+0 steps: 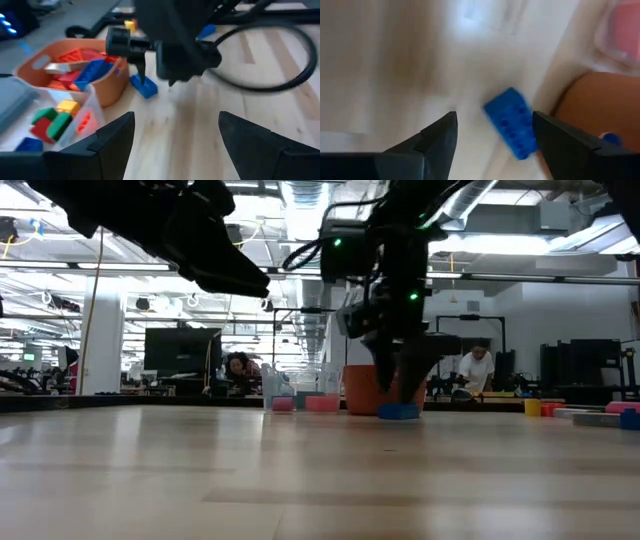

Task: Sort blocks by size
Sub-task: Put the blue rectangle game piece into the orange bin

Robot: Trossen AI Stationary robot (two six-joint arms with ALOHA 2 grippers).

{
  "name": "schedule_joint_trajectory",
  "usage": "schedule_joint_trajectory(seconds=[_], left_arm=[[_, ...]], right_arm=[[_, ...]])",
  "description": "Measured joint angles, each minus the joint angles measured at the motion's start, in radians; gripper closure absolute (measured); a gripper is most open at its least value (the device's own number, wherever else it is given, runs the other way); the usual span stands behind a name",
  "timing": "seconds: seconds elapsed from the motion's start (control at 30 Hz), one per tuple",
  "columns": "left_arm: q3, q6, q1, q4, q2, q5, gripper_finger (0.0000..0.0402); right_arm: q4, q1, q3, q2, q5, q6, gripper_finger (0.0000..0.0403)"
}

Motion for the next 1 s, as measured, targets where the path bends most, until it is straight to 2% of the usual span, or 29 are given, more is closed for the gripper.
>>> schedule_joint_trajectory(seconds=[0.3,0.53,0.77,0.87,1.0], left_arm=[[-0.07,0.068,-0.086,0.036,-0.06,-0.271,0.0121],[-0.074,0.066,-0.086,-0.011,-0.116,-0.282,0.0121],[-0.074,0.049,-0.086,-0.062,-0.177,-0.282,0.0121],[-0.074,0.042,-0.086,-0.076,-0.2,-0.283,0.0121],[-0.074,0.037,-0.086,-0.093,-0.224,-0.283,0.0121]], right_arm=[[-0.035,-0.082,0.045,0.051,-0.056,-0.119,0.0113],[-0.028,-0.13,0.015,0.051,-0.082,-0.168,0.0114],[-0.016,-0.12,0.013,0.069,-0.084,-0.19,0.0132],[-0.014,-0.107,0.013,0.069,-0.067,-0.205,0.0152],[-0.018,-0.095,0.014,0.092,-0.068,-0.211,0.0199]])
